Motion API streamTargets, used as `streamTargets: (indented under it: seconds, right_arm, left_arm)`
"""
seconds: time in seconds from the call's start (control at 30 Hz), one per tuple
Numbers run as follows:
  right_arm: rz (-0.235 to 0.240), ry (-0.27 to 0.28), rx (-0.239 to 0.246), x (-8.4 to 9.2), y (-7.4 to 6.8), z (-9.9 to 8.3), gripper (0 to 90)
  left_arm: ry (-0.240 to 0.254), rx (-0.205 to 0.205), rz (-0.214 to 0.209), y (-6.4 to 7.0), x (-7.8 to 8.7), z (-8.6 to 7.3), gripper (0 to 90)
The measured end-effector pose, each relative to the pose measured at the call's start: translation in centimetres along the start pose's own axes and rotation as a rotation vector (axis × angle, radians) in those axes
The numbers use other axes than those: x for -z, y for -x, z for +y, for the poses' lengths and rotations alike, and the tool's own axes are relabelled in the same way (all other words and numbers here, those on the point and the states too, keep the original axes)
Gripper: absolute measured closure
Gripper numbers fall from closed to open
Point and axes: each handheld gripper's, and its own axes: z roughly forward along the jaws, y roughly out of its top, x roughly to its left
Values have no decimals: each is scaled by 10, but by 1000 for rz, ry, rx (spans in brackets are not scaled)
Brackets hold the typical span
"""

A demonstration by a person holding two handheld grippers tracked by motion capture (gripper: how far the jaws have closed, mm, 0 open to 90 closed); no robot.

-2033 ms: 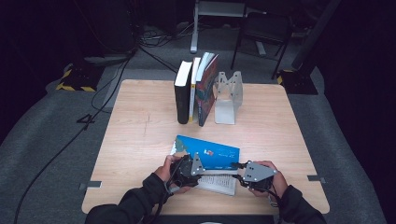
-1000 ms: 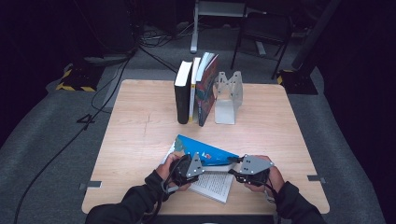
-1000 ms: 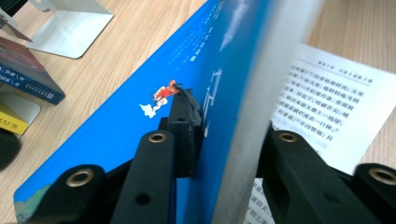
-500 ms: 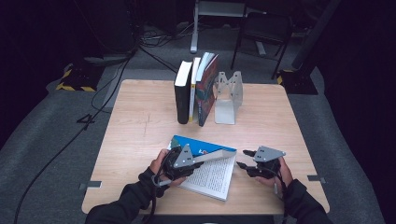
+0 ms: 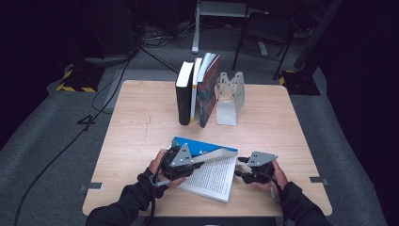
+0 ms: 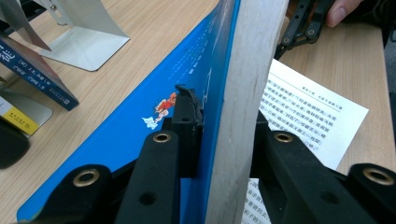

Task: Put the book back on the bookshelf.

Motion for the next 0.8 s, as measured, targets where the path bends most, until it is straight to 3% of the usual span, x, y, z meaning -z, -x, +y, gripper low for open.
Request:
streamTargets:
  seconds: [0.13,0.27,0.33,0.5,0.57,0.63,0.8]
  right_arm:
    - [13,71,-10,4,-2,2,486]
    - [2,104,-34,6,-4,6,502]
    - [1,135,-52,7,-5,9,510]
    - [16,183,-66,10,-7,18,533]
    - [30,201,-62,10,-9,23,533]
    - [39,212,-61,10,-10,27,533]
    - [37,265,-81,12,-10,39,548]
  left_arm:
    - [-19,17,-1,2,3,2,742]
    - [-38,41,10,3,8,4,740]
    - [-76,58,3,3,13,4,736]
    - [-105,42,-1,7,18,0,728]
    - [-153,23,-22,6,20,3,727]
    - [-174,5,-16,7,22,6,718]
    - [-132,2,-1,4,31,4,732]
